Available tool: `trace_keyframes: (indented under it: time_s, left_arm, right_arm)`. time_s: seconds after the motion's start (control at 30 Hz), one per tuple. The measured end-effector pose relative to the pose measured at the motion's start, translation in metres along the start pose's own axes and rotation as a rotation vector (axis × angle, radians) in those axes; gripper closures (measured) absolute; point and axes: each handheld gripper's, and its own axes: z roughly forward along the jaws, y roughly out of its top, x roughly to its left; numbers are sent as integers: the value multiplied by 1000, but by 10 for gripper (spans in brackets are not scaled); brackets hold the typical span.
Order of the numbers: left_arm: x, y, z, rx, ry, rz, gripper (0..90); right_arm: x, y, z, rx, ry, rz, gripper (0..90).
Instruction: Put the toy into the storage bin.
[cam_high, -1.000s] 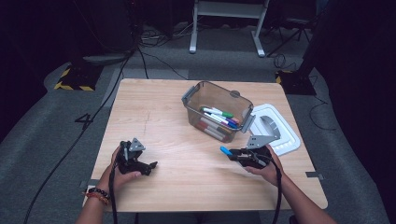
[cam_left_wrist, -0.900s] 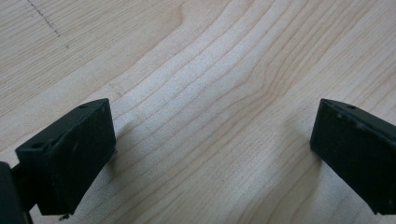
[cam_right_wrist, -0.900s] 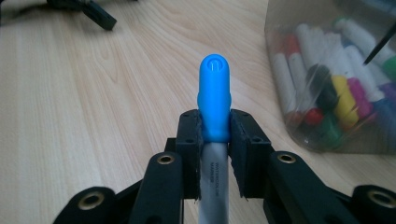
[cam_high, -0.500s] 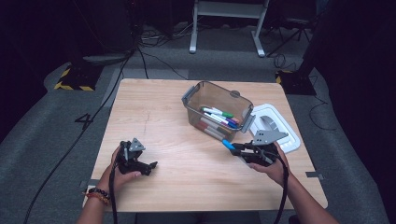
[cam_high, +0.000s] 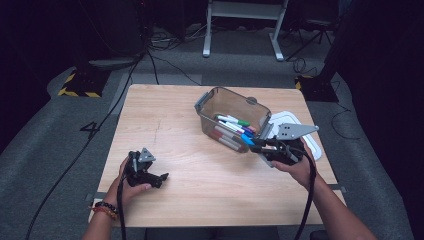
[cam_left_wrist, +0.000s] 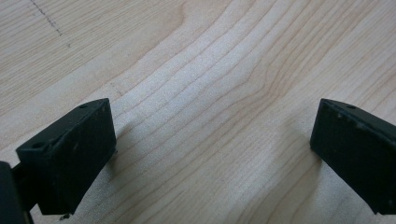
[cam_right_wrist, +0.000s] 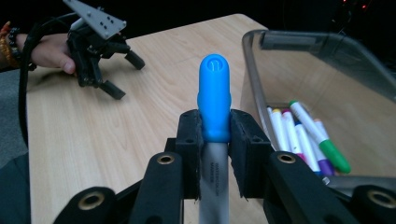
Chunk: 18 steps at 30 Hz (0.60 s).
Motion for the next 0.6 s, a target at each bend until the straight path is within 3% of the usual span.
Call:
trace_keyframes:
  time_s: [0.3, 0.5, 0.53, 0.6]
  left_arm:
    - [0, 0, 0, 1, 3, 4, 5]
    - [0, 0, 0, 1, 3, 3, 5]
    - [0, 0, 0, 1, 3, 3, 5]
    - [0, 0, 0, 1, 3, 3, 5]
  right_arm:
    - [-24, 41, 1, 7, -45, -16, 745]
    - [-45, 55, 23, 54, -64, -3, 745]
    - [-54, 59, 36, 76, -70, 4, 745]
    - [-59, 63, 45, 96, -73, 9, 745]
